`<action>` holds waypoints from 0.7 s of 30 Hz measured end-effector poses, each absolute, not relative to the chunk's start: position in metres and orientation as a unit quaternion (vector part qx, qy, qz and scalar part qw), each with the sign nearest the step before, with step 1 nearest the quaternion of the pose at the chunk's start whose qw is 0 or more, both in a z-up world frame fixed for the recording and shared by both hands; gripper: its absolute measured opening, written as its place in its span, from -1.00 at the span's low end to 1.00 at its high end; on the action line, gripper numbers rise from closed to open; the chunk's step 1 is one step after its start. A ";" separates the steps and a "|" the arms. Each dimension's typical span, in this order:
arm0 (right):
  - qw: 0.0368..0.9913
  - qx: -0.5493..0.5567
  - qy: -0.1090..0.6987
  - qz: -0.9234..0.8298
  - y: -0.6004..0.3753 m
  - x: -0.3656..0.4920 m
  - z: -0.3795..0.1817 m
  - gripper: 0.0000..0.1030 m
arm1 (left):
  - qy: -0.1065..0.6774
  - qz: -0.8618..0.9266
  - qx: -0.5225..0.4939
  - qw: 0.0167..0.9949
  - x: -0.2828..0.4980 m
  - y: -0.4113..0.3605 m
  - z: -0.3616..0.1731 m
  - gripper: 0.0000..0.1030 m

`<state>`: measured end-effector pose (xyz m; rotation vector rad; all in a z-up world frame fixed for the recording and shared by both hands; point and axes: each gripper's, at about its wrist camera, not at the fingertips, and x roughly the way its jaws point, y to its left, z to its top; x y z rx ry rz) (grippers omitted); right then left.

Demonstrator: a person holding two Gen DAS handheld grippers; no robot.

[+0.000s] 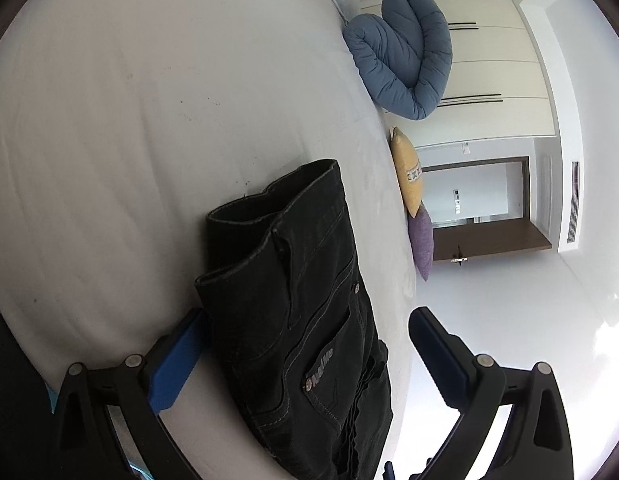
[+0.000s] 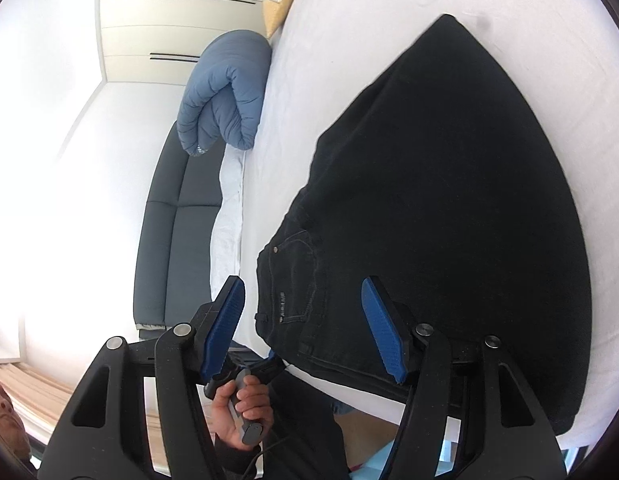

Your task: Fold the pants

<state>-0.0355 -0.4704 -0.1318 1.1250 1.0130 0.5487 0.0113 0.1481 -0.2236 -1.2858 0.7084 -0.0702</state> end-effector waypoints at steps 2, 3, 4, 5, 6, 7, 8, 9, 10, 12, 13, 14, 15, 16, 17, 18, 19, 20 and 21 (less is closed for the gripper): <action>0.691 0.502 0.457 0.248 -0.465 -0.028 -0.130 0.16 | 0.323 -0.034 -0.588 0.741 0.020 0.147 -0.222 0.93; 0.690 0.501 0.459 0.248 -0.465 -0.026 -0.130 0.16 | 0.323 -0.033 -0.589 0.740 0.022 0.146 -0.222 0.86; 0.690 0.499 0.462 0.248 -0.468 -0.026 -0.129 0.16 | 0.322 -0.032 -0.595 0.736 0.023 0.147 -0.223 0.78; 0.689 0.494 0.470 0.247 -0.465 -0.022 -0.130 0.16 | 0.323 -0.031 -0.600 0.731 0.025 0.147 -0.223 0.52; 0.689 0.490 0.475 0.246 -0.464 -0.019 -0.132 0.16 | 0.325 -0.034 -0.608 0.724 0.028 0.148 -0.225 0.21; 0.689 0.482 0.482 0.247 -0.459 -0.014 -0.133 0.16 | 0.326 -0.037 -0.616 0.716 0.029 0.149 -0.229 0.12; 0.688 0.476 0.489 0.248 -0.455 -0.008 -0.132 0.16 | 0.327 -0.037 -0.623 0.710 0.030 0.150 -0.231 0.02; 0.687 0.472 0.493 0.249 -0.444 0.001 -0.131 0.16 | 0.328 -0.035 -0.627 0.706 0.030 0.151 -0.232 -0.09; 0.687 0.467 0.498 0.250 -0.441 0.007 -0.132 0.16 | 0.329 -0.035 -0.628 0.704 0.032 0.151 -0.233 -0.17; 0.684 0.454 0.507 0.261 -0.433 0.018 -0.131 0.16 | 0.330 -0.038 -0.625 0.706 0.030 0.150 -0.233 -0.50; 0.681 0.451 0.511 0.270 -0.425 0.026 -0.130 0.16 | 0.328 -0.041 -0.620 0.711 0.028 0.149 -0.229 -0.57; 0.677 0.448 0.514 0.276 -0.418 0.033 -0.129 0.16 | 0.328 -0.040 -0.613 0.718 0.026 0.149 -0.224 -0.59; 0.673 0.442 0.522 0.282 -0.408 0.042 -0.129 0.16 | 0.326 -0.043 -0.601 0.728 0.027 0.147 -0.217 -0.62; 0.670 0.435 0.529 0.287 -0.399 0.049 -0.129 0.16 | 0.325 -0.046 -0.591 0.737 0.028 0.146 -0.210 -0.64; 0.668 0.427 0.533 0.296 -0.390 0.056 -0.129 0.16 | 0.325 -0.048 -0.582 0.744 0.029 0.144 -0.205 -0.65; 0.667 0.415 0.540 0.302 -0.380 0.062 -0.129 0.16 | 0.326 -0.051 -0.572 0.751 0.031 0.142 -0.199 -0.65; 0.664 0.404 0.549 0.306 -0.370 0.068 -0.130 0.16 | 0.327 -0.055 -0.559 0.760 0.033 0.139 -0.192 -0.66; 0.659 0.397 0.560 0.309 -0.362 0.073 -0.133 0.16 | 0.327 -0.057 -0.551 0.766 0.034 0.137 -0.187 -0.66; 0.653 0.387 0.575 0.305 -0.355 0.077 -0.138 0.16 | 0.327 -0.059 -0.542 0.772 0.036 0.134 -0.181 -0.66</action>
